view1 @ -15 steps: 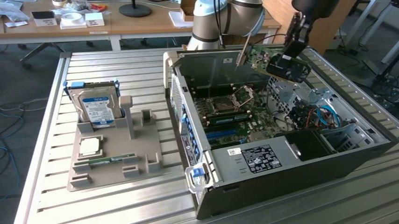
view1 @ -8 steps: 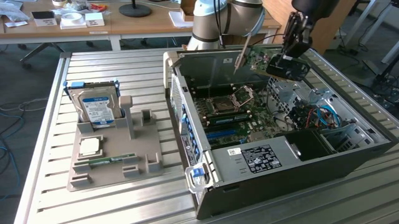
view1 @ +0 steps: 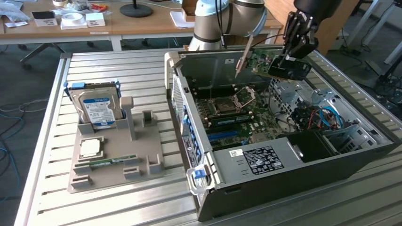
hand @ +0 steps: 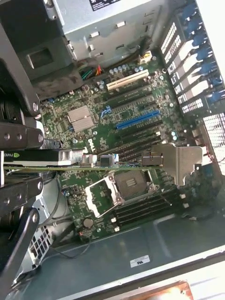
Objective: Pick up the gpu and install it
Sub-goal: 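Insert the gpu into the slot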
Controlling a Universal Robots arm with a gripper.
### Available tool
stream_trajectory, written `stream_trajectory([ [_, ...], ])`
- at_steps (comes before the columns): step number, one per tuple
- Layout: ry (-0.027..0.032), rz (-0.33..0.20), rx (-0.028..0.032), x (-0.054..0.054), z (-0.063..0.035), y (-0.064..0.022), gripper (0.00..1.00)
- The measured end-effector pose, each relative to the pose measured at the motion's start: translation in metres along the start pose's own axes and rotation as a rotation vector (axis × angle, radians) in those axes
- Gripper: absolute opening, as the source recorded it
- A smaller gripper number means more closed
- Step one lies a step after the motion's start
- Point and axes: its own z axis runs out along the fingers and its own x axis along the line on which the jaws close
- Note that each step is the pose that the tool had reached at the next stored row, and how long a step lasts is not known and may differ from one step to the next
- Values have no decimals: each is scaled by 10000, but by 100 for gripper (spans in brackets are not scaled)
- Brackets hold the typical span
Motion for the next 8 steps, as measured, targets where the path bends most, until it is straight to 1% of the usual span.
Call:
stream_trajectory([
  [8, 0, -11, -1, 0, 0, 0, 27],
])
